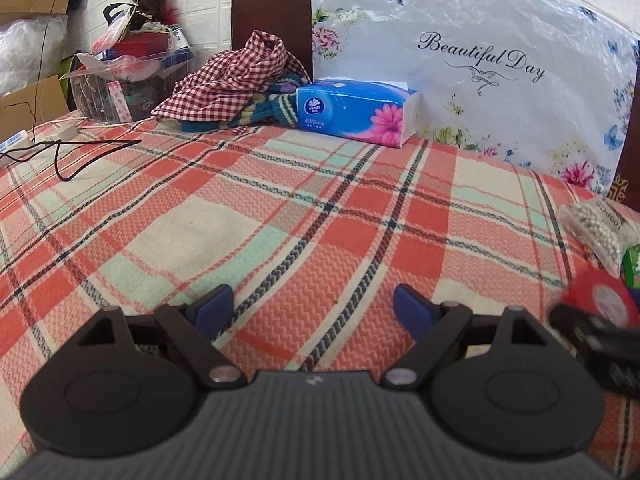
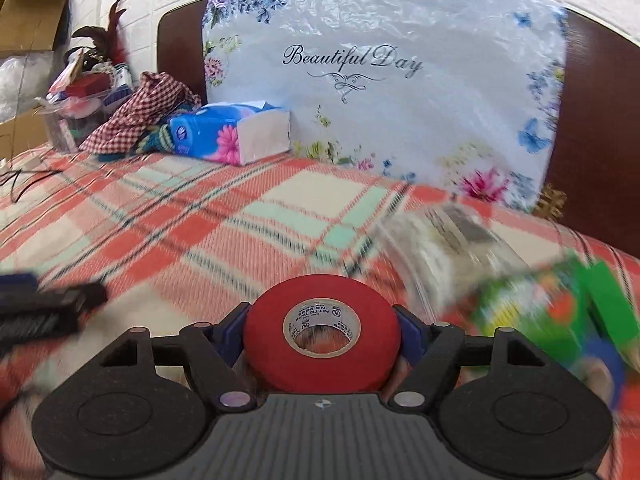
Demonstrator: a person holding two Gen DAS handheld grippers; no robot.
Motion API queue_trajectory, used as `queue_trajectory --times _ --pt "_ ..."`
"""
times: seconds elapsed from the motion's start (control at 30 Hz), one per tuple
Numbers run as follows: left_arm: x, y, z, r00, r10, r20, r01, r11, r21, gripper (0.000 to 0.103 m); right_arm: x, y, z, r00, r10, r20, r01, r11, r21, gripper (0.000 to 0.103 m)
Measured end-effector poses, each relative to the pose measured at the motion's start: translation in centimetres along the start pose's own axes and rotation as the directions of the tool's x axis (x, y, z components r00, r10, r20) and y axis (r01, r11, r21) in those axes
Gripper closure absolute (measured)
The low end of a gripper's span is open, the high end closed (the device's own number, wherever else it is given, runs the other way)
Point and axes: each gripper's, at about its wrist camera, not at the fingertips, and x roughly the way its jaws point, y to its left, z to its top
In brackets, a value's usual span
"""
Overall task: Organize objects
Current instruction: 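Grasp the red electrical tape roll with the right gripper, then hand the red tape to the left gripper and release it into the box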
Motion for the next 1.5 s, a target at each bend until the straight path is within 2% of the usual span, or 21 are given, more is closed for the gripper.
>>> queue_trajectory --times 0.2,0.37,0.43,0.5,0.57,0.6,0.63,0.67,0.7,0.77,0.8,0.83,0.87,0.97,1.03,1.1,1.17,1.23,1.3,1.43,1.5 --pt "0.0 -0.7 0.0 1.0 0.004 -0.011 -0.004 0.999 0.046 0.014 -7.6 -2.8 -5.5 0.999 -0.024 -0.028 0.024 1.0 -0.001 0.031" --pt "-1.3 -2.4 -0.1 1.0 0.015 -0.022 -0.012 0.99 0.137 0.016 -15.3 -8.4 -11.0 0.985 -0.164 -0.058 0.168 0.983 0.074 0.032" --pt "-3.5 -4.1 -0.7 0.997 -0.063 -0.041 0.068 0.987 0.144 0.018 -18.1 -11.2 -13.0 0.966 -0.247 -0.072 0.255 0.955 0.151 0.032" --pt "-7.0 -7.1 -1.6 0.977 -0.208 -0.047 0.213 0.961 0.178 0.019 -20.5 -13.4 -14.5 0.946 -0.313 -0.083 0.324 0.919 0.226 0.031" --pt "-10.7 -11.2 -2.7 0.932 -0.352 -0.081 0.361 0.897 0.255 0.019 -22.4 -14.7 -16.0 0.938 -0.338 -0.076 0.346 0.898 0.273 0.03" --pt "-12.5 -13.4 -3.3 0.893 -0.433 -0.125 0.45 0.846 0.286 0.019 -23.0 -14.8 -16.5 0.942 -0.33 -0.065 0.334 0.898 0.285 0.029" --pt "-14.1 -15.4 -3.9 0.845 -0.505 -0.174 0.534 0.787 0.309 0.019 -23.4 -14.7 -16.9 0.944 -0.324 -0.058 0.327 0.903 0.281 0.028" --pt "-15.4 -17.1 -4.4 0.804 -0.554 -0.215 0.594 0.737 0.322 0.019 -23.4 -14.5 -17.0 0.943 -0.327 -0.059 0.331 0.908 0.259 0.022" --pt "-16.6 -19.0 -4.9 0.762 -0.592 -0.262 0.647 0.687 0.33 0.019 -23.3 -14.0 -17.1 0.939 -0.337 -0.066 0.343 0.911 0.23 0.016" --pt "-17.9 -22.0 -5.7 0.685 -0.63 -0.366 0.729 0.606 0.32 0.021 -23.2 -13.3 -17.3 0.936 -0.346 -0.06 0.351 0.917 0.19 0.016" --pt "-18.3 -23.2 -6.1 0.65 -0.64 -0.409 0.758 0.576 0.305 0.024 -23.2 -13.3 -17.4 0.938 -0.342 -0.056 0.346 0.919 0.188 0.016" --pt "-18.5 -24.3 -6.4 0.625 -0.642 -0.444 0.779 0.555 0.292 0.026 -23.2 -13.6 -17.5 0.941 -0.334 -0.054 0.338 0.919 0.201 0.017" --pt "-18.5 -25.2 -6.7 0.612 -0.637 -0.468 0.787 0.548 0.283 0.027 -23.2 -13.9 -17.5 0.945 -0.323 -0.053 0.327 0.919 0.222 0.017" --pt "-18.0 -27.1 -7.4 0.608 -0.601 -0.519 0.782 0.566 0.261 0.039 -23.6 -14.8 -17.8 0.95 -0.31 -0.045 0.311 0.915 0.258 0.017" --pt "-17.8 -27.7 -7.9 0.591 -0.591 -0.548 0.787 0.572 0.232 0.043 -23.8 -15.0 -17.8 0.949 -0.313 -0.047 0.314 0.913 0.261 0.018" --pt "-18.0 -28.1 -8.6 0.58 -0.587 -0.564 0.793 0.564 0.229 0.042 -23.6 -15.2 -17.7 0.949 -0.312 -0.05 0.313 0.911 0.269 0.019" --pt "-18.4 -28.6 -9.2 0.577 -0.594 -0.56 0.799 0.551 0.239 0.043 -23.5 -15.4 -17.5 0.948 -0.313 -0.055 0.315 0.907 0.278 0.022" --pt "-18.5 -28.9 -9.3 0.568 -0.603 -0.561 0.808 0.539 0.238 0.052 -23.2 -15.4 -17.4 0.951 -0.305 -0.056 0.309 0.913 0.267 0.029" --pt "-18.4 -29.1 -9.2 0.547 -0.617 -0.566 0.82 0.53 0.215 0.059 -23.0 -15.0 -17.3 0.948 -0.313 -0.051 0.316 0.92 0.233 0.03" --pt "-19.5 -29.0 -8.8 0.569 -0.622 -0.538 0.81 0.535 0.239 0.066 -23.5 -15.1 -17.6 0.951 -0.309 -0.018 0.304 0.919 0.253 0.031" --pt "-20.9 -28.8 -7.9 0.579 -0.642 -0.503 0.811 0.52 0.269 0.066 -24.3 -15.2 -17.8 0.949 -0.314 0.027 0.295 0.915 0.274 0.031"
